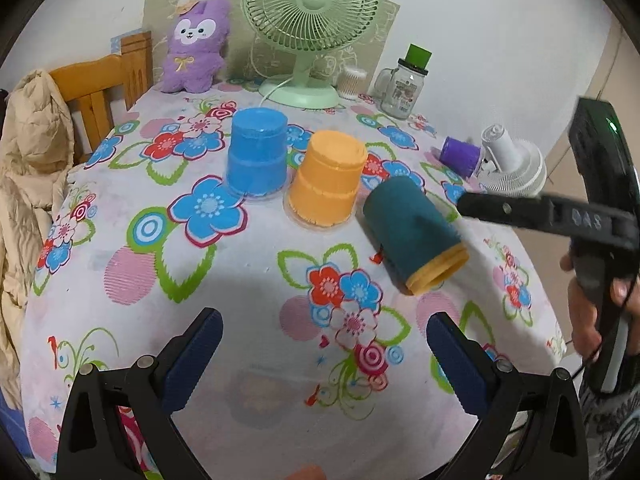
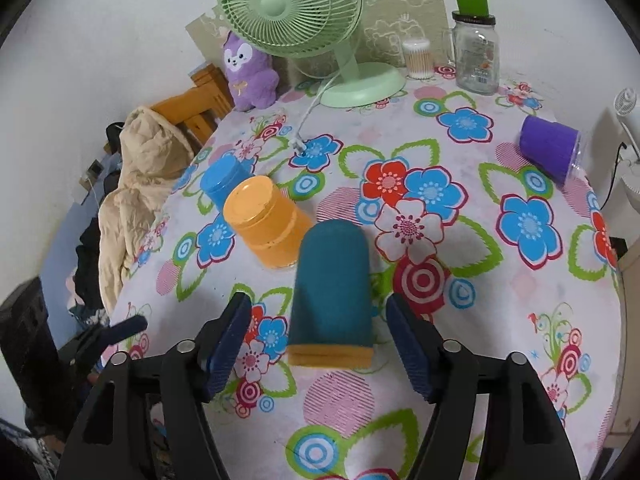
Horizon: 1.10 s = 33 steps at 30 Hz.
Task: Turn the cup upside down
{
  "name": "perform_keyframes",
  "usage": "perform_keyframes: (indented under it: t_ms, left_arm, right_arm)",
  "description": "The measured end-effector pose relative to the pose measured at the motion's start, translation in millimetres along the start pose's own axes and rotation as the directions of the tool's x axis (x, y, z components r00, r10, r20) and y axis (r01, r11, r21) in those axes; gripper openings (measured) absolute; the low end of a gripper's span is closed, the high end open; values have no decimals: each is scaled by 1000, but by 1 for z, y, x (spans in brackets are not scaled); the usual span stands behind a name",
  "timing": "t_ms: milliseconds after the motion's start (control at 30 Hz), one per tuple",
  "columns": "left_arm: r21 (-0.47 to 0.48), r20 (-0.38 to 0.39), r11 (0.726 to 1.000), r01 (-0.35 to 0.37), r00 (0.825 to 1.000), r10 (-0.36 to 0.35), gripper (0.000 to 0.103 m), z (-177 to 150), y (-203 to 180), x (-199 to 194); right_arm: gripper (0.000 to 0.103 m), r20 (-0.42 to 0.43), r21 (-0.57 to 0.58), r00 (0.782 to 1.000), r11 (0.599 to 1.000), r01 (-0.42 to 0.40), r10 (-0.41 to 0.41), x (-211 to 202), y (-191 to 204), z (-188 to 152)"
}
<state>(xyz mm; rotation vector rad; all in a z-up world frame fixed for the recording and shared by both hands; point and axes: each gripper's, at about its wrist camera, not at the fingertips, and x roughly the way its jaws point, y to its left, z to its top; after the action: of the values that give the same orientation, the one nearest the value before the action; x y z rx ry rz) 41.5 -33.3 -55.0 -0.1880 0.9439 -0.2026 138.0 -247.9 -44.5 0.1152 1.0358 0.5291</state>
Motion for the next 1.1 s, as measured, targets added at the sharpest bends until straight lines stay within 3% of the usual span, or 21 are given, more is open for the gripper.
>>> perform_keyframes:
  t_ms: [300,700,1100]
  left_arm:
    - [-21,13,1000,6,1000,-6,103,6,-17,5]
    - [15,32,1000,14,999,-15,103,12,-42,5]
    - [8,59,1000,18,998,-19,103,35,-59,14]
  right_arm:
    - [90,71,-77,986,985,155,-150,-25,11,-29]
    - [91,83,-50,989,990,128,-124,-46,8,-54]
    - [97,169,-9,970,984,179,-175,-75,-4,-67]
